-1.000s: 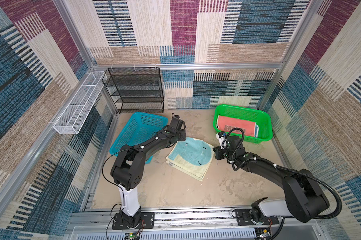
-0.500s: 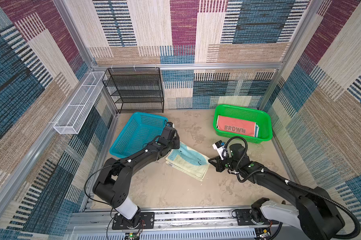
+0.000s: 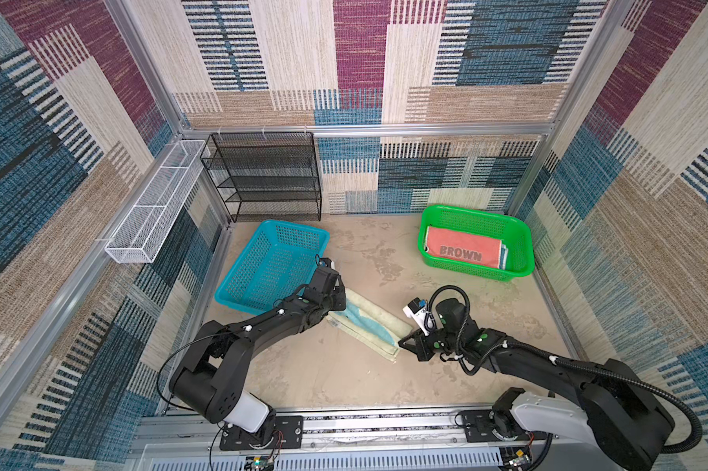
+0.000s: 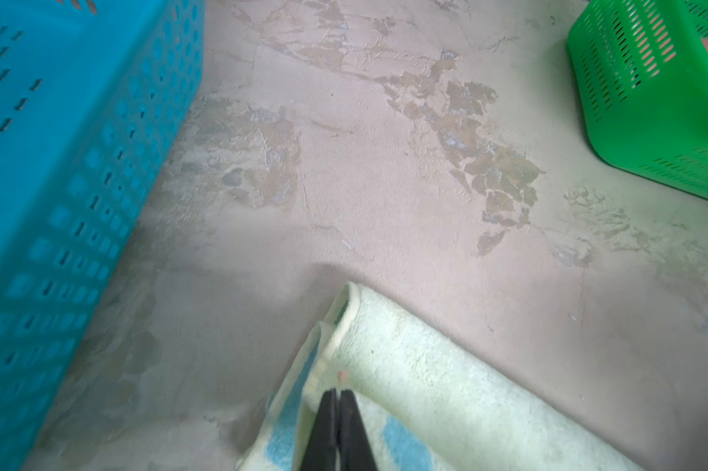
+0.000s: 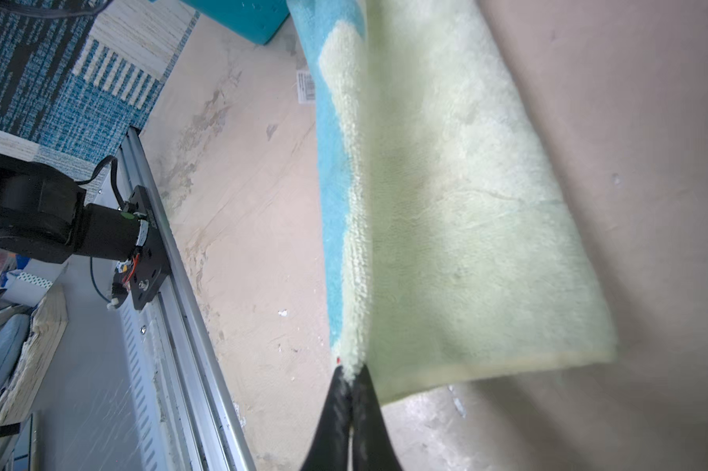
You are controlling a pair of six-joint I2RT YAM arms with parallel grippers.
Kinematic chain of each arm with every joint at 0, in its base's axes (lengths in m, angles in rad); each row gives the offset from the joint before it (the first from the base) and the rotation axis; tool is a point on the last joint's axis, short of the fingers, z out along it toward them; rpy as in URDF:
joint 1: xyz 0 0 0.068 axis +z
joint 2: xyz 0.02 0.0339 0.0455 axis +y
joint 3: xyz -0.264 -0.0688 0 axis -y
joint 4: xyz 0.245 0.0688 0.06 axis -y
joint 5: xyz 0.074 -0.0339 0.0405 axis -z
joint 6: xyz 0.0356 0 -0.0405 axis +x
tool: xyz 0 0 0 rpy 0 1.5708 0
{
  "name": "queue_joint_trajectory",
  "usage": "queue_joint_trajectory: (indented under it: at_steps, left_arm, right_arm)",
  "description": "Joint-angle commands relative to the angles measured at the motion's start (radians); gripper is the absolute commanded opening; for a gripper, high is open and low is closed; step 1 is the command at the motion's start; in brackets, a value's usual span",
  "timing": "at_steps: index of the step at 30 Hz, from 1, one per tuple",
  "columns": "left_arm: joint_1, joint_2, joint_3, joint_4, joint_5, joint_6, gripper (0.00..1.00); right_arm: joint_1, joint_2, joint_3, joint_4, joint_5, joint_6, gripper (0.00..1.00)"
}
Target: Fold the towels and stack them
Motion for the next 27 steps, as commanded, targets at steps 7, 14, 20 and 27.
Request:
queue_joint_trajectory:
  at_steps: [7, 14, 20, 27]
  left_arm:
    - [0.000, 0.010, -0.031, 0.033, -0.025, -0.032, 0.15]
    - [0.000, -0.050, -0.057, 0.007, -0.044, -0.026, 0.32]
    - [-0.001, -0.152, -0.100, -0.028, -0.076, -0.016, 0.38]
    - [-0.001, -0.252, -0.127, -0.040, -0.057, -0.018, 0.42]
  right_arm:
    - [0.025, 0.068, -0.010, 0.037, -0.074, 0.035, 0.18]
    - [0.027, 0.069, -0.013, 0.045, -0.155, 0.023, 0.30]
    - [0.028, 0.015, -0.009, -0.013, -0.127, 0.015, 0.32]
    - [0.028, -0.040, -0.020, -0.023, 0.067, 0.166, 0.44]
